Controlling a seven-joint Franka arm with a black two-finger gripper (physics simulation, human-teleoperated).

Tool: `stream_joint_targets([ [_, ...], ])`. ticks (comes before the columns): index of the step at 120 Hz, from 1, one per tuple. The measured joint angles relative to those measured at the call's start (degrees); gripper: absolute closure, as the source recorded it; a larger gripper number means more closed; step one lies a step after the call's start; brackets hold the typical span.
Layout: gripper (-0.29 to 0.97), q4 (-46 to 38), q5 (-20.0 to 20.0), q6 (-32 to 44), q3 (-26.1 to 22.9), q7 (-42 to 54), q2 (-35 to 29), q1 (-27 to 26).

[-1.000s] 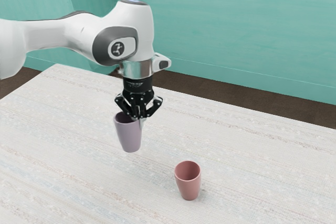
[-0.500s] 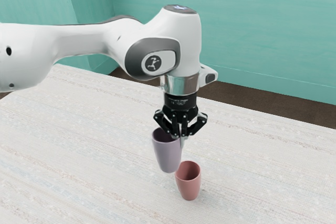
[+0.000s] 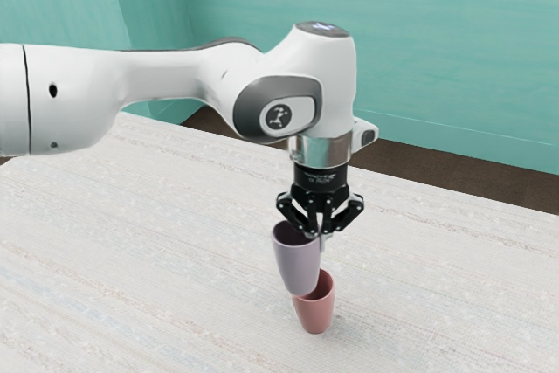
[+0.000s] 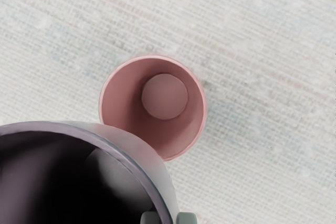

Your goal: Place the left cup onto the right cup

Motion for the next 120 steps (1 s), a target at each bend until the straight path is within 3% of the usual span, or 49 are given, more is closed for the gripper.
stream_joint_targets([
  [120,0.78,1.4,0.5,4.5,1.4,1.6,3.8,0.6],
])
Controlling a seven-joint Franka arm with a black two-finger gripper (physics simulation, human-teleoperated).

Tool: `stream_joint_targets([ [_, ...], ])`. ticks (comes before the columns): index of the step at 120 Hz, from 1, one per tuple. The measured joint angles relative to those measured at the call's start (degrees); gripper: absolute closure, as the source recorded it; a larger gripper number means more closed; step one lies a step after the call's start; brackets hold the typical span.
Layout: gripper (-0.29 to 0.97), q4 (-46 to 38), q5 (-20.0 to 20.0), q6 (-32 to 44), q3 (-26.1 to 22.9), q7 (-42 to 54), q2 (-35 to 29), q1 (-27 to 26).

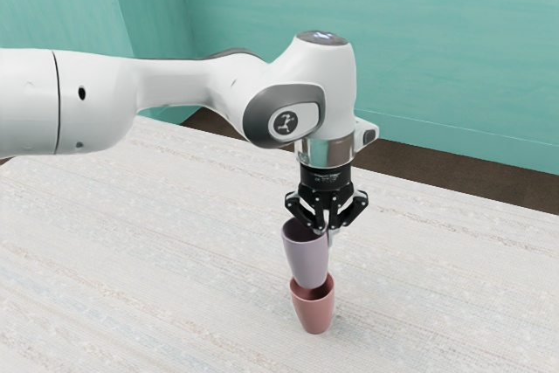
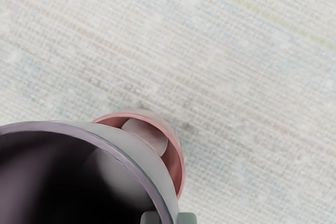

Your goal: Place the left cup onto the right cup

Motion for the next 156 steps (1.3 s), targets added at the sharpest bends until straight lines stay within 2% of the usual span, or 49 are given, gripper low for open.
stream_joint_targets([
  [137,0.78,-1.4,-0.1,2.7,0.0,1.7,2.4,0.0],
  [156,0.43,-2.3,-0.2,4.2,0.1,1.8,2.3,-0.2],
])
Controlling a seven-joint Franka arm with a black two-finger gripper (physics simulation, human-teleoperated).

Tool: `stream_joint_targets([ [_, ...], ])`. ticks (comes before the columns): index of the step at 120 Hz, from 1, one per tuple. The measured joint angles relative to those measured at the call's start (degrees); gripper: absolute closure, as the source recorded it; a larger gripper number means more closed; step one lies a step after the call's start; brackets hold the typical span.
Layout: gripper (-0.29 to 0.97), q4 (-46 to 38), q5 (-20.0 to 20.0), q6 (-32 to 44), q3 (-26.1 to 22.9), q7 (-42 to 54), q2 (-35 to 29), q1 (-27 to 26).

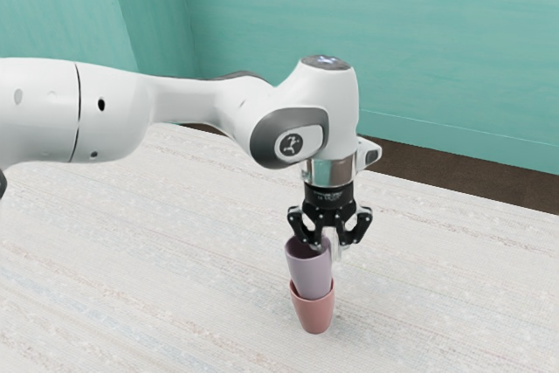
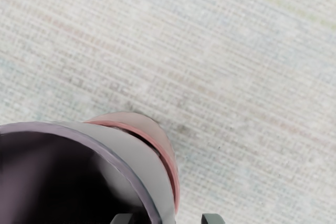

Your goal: Place the left cup onto the right cup

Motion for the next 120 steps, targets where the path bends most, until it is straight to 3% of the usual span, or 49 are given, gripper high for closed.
stream_joint_targets([
  [17,0.22,-0.1,0.0,0.7,0.0,0.1,-0.2,0.0],
  [40,0.09,-0.3,0.0,1.0,0.0,0.2,-0.5,0.1],
  [120,0.00,-1.3,0.0,-2.4,0.5,0.8,-8.5,-0.6],
])
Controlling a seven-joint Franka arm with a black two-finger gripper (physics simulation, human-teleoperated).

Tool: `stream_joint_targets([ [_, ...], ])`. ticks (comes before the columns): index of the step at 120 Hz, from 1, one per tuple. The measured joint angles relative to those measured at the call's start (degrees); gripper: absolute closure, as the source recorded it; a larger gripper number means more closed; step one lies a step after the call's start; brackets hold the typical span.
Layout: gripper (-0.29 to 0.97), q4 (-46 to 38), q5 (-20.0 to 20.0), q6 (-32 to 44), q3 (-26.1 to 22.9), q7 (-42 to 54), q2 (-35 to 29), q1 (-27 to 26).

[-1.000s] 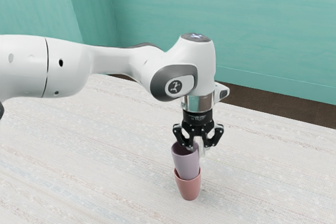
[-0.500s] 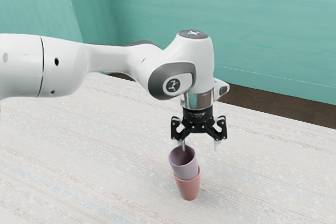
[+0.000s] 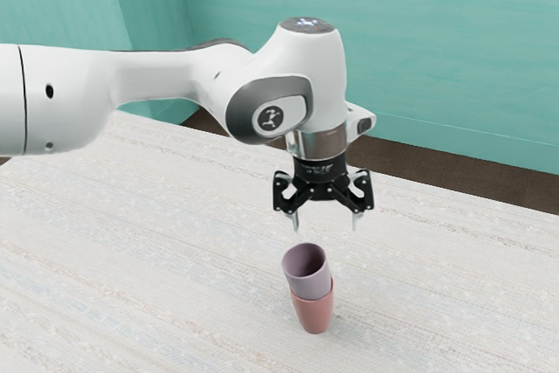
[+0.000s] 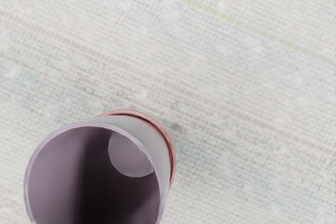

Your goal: Place the left cup onto the right cup

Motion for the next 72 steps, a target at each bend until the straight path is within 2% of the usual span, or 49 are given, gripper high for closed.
stream_joint_targets([
  [29,0.00,0.0,0.0,-2.3,4.2,6.9,-2.3,-0.6],
  [57,0.00,-0.1,0.2,-5.2,9.7,18.5,-4.0,-1.5],
  [72,0.00,-0.1,2.4,-5.8,11.2,25.8,-4.1,-1.5],
])
